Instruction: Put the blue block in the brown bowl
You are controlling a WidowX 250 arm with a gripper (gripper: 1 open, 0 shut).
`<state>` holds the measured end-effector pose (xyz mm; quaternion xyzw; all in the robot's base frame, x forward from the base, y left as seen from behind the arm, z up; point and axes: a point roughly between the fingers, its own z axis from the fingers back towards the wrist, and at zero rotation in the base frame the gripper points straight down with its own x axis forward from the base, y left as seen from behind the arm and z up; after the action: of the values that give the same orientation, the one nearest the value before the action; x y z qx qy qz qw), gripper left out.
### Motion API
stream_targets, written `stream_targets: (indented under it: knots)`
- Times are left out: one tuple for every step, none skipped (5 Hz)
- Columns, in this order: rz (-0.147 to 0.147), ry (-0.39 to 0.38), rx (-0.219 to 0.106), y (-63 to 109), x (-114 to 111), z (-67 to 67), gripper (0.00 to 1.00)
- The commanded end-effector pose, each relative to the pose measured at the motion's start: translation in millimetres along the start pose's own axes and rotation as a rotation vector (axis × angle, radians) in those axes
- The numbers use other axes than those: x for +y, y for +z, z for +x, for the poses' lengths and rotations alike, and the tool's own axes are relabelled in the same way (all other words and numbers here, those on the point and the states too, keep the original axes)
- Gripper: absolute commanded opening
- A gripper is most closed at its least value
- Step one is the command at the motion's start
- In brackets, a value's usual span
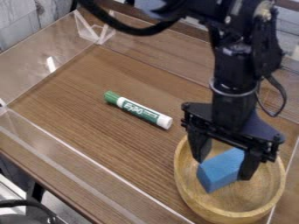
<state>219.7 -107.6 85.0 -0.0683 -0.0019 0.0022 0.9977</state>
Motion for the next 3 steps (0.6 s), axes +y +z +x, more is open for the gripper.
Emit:
stream_targets:
  knots:
    - [-0.021, 0.005, -0.057, 20.0, -0.9, 10.3, 1.0]
    - [-0.017, 0.01, -0.05, 21.5, 2.0, 11.1, 1.0]
    - [-0.016, 0.015, -0.045, 22.8, 3.8, 12.0, 1.0]
